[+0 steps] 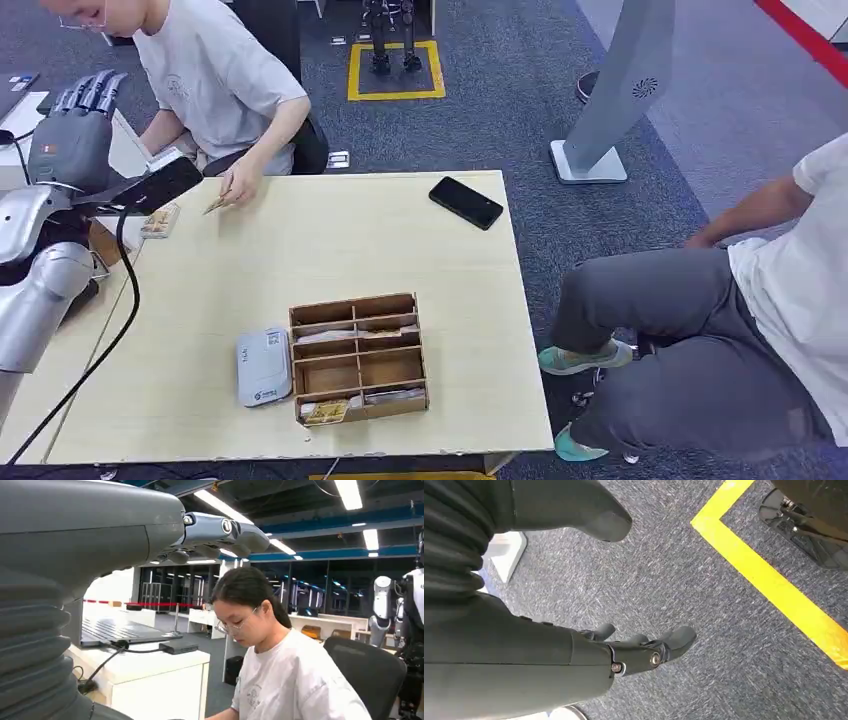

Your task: Pass the card to the sensor for recognition and then transmit it.

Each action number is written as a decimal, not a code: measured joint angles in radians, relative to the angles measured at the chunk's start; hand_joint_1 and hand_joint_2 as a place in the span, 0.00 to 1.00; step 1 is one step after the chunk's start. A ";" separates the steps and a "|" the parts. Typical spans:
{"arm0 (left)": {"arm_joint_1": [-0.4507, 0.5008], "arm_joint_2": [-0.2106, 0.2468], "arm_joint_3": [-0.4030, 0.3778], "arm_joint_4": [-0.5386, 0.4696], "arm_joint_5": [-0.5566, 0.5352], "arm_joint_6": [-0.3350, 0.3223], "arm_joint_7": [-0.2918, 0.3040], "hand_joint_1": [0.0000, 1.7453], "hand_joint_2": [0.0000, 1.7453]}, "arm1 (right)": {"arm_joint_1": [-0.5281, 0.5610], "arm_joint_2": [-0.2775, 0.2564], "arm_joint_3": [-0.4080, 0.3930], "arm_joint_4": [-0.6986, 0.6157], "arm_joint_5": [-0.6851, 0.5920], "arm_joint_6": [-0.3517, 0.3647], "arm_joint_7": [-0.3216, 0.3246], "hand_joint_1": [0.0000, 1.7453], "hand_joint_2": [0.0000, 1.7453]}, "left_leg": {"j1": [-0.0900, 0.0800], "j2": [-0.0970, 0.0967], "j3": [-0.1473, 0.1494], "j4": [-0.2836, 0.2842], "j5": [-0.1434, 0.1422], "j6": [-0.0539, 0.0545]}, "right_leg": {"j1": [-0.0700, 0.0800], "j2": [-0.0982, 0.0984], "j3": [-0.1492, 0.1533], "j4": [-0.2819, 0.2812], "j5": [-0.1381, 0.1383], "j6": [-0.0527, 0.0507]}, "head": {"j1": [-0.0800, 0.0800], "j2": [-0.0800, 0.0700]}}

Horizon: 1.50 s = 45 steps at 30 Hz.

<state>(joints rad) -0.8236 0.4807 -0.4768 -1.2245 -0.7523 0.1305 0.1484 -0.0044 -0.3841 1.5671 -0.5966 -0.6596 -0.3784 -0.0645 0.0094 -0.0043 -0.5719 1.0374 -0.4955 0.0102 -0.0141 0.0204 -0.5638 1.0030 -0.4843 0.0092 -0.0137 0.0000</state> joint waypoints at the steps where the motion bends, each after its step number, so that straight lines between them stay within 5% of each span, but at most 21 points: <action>1: 0.001 0.000 0.001 0.000 0.001 0.000 0.000 0.00 1.00 | 0.000 0.000 0.000 0.000 0.000 0.000 0.000 0.00 1.00 | 0.000 0.000 0.000 0.000 0.000 0.000 | 0.000 0.000 0.000 0.000 0.000 0.000 | 0.000 0.000; 13: 0.045 0.001 0.041 -0.006 0.013 0.018 -0.014 0.00 1.00 | -0.002 0.006 0.000 0.031 -0.015 0.006 -0.010 0.00 1.00 | 0.000 0.000 -0.002 -0.001 0.000 0.000 | 0.000 0.000 0.002 0.001 0.000 0.000 | 0.000 0.000; 15: 0.210 0.020 0.117 -0.092 -0.067 0.177 -0.049 0.00 1.00 | 0.003 0.005 0.000 0.010 -0.059 -0.020 0.034 0.00 1.00 | -0.005 0.008 0.010 -0.006 -0.004 -0.002 | -0.006 0.009 0.005 0.000 -0.001 0.000 | 0.010 0.000; 17: 0.470 0.009 0.266 -0.221 -0.061 0.473 -0.186 0.00 1.00 | 0.031 -0.025 0.001 -0.095 -0.080 -0.128 0.108 0.00 1.00 | -0.013 0.024 0.024 -0.012 -0.010 0.002 | -0.015 0.025 0.010 0.000 -0.007 0.002 | 0.003 0.000; 19: 0.676 -0.022 0.380 -0.305 -0.073 0.566 -0.271 0.00 1.00 | 0.061 -0.061 0.003 -0.203 -0.095 -0.211 0.154 0.00 1.00 | -0.013 0.026 0.023 -0.012 -0.013 0.003 | -0.014 0.026 0.009 0.000 -0.010 0.003 | -0.004 0.000; 21: 0.825 -0.058 0.485 -0.375 -0.094 0.547 -0.279 0.00 1.00 | 0.082 -0.098 0.004 -0.290 -0.108 -0.263 0.178 0.00 1.00 | -0.013 0.022 0.021 -0.012 -0.015 0.005 | -0.013 0.022 0.008 0.000 -0.014 0.004 | -0.005 0.000; 26: 0.887 -0.073 0.536 -0.411 -0.115 0.526 -0.269 0.00 1.00 | 0.086 -0.113 0.005 -0.330 -0.118 -0.270 0.186 0.00 1.00 | -0.013 0.020 0.020 -0.012 -0.015 0.005 | -0.013 0.020 0.008 0.000 -0.014 0.004 | -0.002 0.000; 28: 1.041 -0.181 0.767 -0.493 0.001 0.413 -0.250 0.00 1.00 | 0.090 -0.151 0.005 -0.459 -0.152 -0.275 0.173 0.00 1.00 | -0.013 0.013 0.019 -0.012 -0.016 0.005 | -0.013 0.012 0.010 -0.001 -0.015 0.005 | -0.002 0.000; 36: 1.070 -0.346 1.156 -0.472 0.078 0.257 -0.310 0.00 1.00 | 0.094 -0.179 0.005 -0.539 -0.201 -0.275 0.164 0.00 1.00 | -0.011 0.009 0.020 -0.011 -0.015 0.006 | -0.012 0.007 0.013 -0.001 -0.015 0.005 | -0.003 0.000; 45: 1.063 -0.424 1.307 -0.452 0.064 0.233 -0.327 0.00 1.00 | 0.096 -0.195 0.004 -0.567 -0.200 -0.275 0.170 0.00 1.00 | -0.011 0.005 0.020 -0.011 -0.014 0.006 | -0.012 0.003 0.014 -0.002 -0.015 0.005 | -0.003 0.000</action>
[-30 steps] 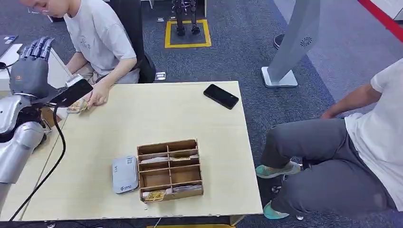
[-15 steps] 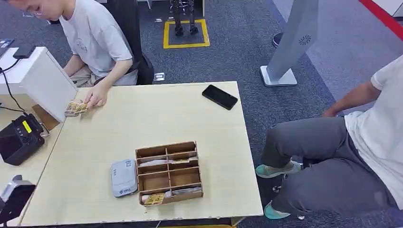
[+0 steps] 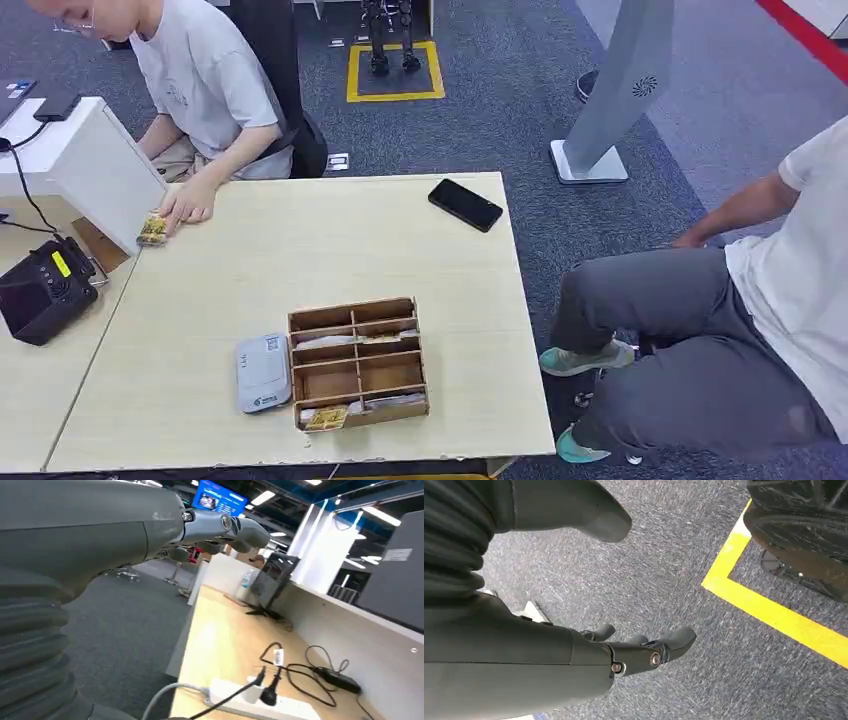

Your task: Pass the card to the sensor for recognition and then transmit it.

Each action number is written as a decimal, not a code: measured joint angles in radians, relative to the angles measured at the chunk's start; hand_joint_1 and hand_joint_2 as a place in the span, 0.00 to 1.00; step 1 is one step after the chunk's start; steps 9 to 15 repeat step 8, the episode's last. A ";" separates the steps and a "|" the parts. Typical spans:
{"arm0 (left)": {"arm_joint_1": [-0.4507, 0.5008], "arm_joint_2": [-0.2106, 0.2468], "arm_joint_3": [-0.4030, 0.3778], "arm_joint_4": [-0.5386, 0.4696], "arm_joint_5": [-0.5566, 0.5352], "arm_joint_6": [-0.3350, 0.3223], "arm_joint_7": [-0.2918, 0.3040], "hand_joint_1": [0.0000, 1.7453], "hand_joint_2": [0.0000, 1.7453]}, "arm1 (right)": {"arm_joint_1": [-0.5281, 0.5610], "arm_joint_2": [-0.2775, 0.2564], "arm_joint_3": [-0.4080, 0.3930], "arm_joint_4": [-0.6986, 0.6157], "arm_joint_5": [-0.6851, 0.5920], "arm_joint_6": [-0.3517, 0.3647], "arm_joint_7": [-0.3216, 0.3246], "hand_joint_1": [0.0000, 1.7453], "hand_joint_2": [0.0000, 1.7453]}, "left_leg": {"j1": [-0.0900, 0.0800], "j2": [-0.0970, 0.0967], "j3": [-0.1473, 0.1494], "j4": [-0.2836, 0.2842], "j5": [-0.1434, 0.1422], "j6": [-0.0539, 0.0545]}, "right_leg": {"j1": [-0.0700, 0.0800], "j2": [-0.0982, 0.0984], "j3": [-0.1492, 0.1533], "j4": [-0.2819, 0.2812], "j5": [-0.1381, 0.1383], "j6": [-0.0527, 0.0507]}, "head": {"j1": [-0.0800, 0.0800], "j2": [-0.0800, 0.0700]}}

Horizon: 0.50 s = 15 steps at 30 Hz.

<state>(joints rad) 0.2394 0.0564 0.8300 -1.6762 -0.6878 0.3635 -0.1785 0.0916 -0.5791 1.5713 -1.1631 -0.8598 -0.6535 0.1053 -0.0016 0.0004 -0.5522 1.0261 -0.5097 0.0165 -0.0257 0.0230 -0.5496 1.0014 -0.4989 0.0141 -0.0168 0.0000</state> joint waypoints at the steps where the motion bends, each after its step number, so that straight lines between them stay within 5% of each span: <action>1: 0.000 -0.003 0.005 0.001 0.000 0.000 0.000 0.00 1.00 | 0.000 -0.001 0.000 -0.002 0.000 0.000 0.000 0.00 1.00 | 0.000 0.000 0.000 0.000 0.000 0.000 | 0.000 0.000 0.000 0.000 0.000 0.000 | 0.001 0.000; 7: -0.002 -0.010 0.013 0.002 0.000 -0.007 0.000 0.00 1.00 | 0.000 -0.002 0.000 -0.003 0.000 0.000 0.001 0.00 1.00 | 0.000 0.000 0.000 0.000 0.000 0.000 | 0.000 0.000 0.000 0.000 0.000 0.000 | 0.001 0.000; 8: -0.029 -0.038 0.059 0.008 0.019 -0.083 0.045 0.00 1.00 | 0.002 -0.005 -0.002 -0.009 0.000 0.000 0.010 0.00 1.00 | 0.000 -0.002 0.000 0.000 0.000 0.000 | 0.000 -0.001 0.001 0.000 0.000 0.000 | 0.001 0.000; 15: -0.029 -0.038 0.059 0.008 0.019 -0.083 0.045 0.00 1.00 | 0.002 -0.005 -0.002 -0.009 0.000 0.000 0.010 0.00 1.00 | 0.000 -0.002 0.000 0.000 0.000 0.000 | 0.000 -0.001 0.001 0.000 0.000 0.000 | 0.001 0.000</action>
